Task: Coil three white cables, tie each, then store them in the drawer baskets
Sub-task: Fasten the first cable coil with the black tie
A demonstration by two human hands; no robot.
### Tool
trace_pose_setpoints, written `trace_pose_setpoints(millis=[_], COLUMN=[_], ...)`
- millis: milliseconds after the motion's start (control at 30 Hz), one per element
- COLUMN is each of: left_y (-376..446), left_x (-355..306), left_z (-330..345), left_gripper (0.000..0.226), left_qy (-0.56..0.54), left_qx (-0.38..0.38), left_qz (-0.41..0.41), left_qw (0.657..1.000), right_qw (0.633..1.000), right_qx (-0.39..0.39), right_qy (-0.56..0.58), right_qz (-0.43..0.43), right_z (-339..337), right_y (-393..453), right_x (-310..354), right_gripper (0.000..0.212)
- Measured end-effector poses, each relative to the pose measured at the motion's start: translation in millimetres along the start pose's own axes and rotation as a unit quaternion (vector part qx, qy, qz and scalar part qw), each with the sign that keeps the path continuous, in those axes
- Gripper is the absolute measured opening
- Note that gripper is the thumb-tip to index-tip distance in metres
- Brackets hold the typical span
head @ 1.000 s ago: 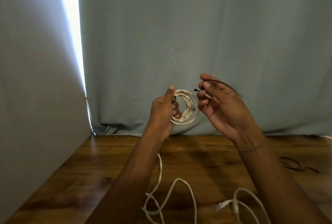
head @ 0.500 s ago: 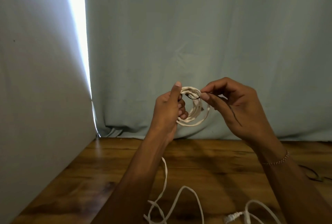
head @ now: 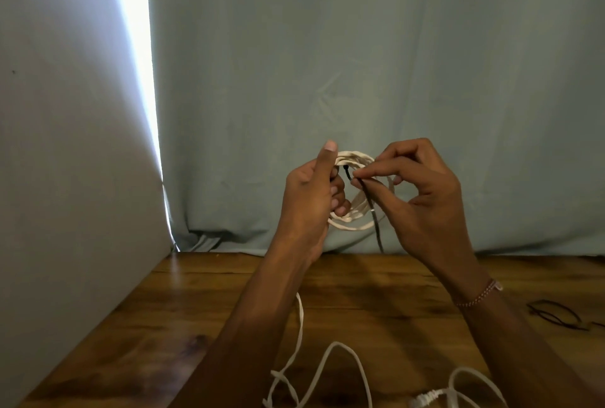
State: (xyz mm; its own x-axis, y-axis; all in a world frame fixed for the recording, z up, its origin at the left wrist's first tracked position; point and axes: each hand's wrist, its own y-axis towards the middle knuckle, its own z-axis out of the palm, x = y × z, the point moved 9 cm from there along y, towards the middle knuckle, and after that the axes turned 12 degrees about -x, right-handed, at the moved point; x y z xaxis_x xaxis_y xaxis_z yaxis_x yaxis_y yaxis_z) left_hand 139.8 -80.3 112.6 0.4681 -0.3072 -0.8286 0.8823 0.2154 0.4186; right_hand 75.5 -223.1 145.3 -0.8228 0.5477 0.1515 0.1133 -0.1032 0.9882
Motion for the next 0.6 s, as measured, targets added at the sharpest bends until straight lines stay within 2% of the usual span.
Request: trace_pose_setpoints(millis=[233,367,600], left_y=[-10.3,-10.9,-12.6], left_x=[2.8,12.8,29.2], left_z=[8.4,12.3,14.9], left_gripper=[0.038,0.033,0.038], left_qy=[0.02,-0.002,-0.03], left_qx=[0.009,0.015,0.034], left_qz=[-0.001,-0.042,-0.127], left_qw=[1.0,0.999,0.991], right_qw=[0.995,0.988,0.984], right_qx=[-0.049,-0.058,-0.061], right_qy=[-0.045,-0.073,-0.085], right_qz=[-0.07,-0.123,-0.146], right_z=[-8.2,-8.4,-9.5], right_y=[-7.3,-13.2,-16.8], right_x=[5.9,18.9,18.0], right_gripper=[0.016,0.016,0.016])
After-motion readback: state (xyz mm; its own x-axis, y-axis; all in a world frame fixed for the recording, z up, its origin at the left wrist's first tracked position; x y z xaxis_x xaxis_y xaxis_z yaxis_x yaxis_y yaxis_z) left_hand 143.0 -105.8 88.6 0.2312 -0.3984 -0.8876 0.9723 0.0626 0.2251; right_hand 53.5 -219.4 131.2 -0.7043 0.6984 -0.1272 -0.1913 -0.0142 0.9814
